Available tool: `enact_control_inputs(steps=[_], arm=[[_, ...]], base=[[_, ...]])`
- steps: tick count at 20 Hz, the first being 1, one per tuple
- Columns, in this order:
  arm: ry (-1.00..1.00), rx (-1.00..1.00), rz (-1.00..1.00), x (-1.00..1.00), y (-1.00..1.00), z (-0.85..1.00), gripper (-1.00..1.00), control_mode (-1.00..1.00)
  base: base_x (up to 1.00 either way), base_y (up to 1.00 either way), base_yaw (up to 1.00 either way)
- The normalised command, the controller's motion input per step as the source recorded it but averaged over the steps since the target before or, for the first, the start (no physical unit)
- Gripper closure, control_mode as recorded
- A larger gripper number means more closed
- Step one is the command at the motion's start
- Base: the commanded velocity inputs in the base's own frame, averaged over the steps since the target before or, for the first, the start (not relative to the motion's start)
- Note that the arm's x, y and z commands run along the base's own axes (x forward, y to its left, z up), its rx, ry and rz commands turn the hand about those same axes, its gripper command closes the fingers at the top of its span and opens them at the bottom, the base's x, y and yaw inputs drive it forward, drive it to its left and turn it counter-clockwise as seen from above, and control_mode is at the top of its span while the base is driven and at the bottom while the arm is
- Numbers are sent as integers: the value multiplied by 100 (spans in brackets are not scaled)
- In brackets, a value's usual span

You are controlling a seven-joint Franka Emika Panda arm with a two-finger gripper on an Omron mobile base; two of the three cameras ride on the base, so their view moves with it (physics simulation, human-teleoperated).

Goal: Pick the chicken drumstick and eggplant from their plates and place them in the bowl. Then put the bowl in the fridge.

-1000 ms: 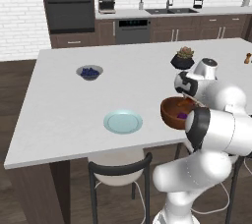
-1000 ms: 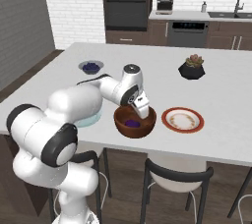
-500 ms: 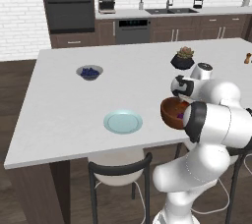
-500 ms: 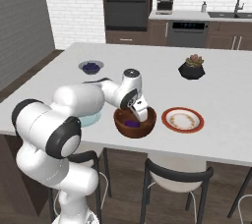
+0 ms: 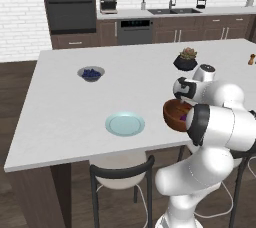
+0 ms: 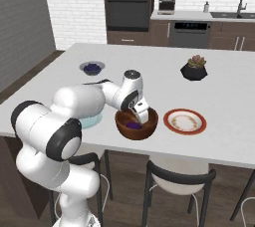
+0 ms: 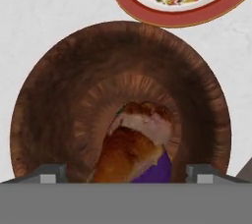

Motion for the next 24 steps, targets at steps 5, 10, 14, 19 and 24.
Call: enact_control_inputs(steps=[5,10,14,19,24], arm=[[-2,-1,0,-1,0,11,-100,-100],[-10,-6,13,-26,-53,47,-100,-100],[-1,0,32,-41,-58,0,-100,-100],[0,0,19,-8,-16,0,-100,-100],[0,0,-4,1,-21,-10,-100,-100]], base=[[0,0,0],[0,0,0],[0,0,0],[0,0,0],[0,0,0]])
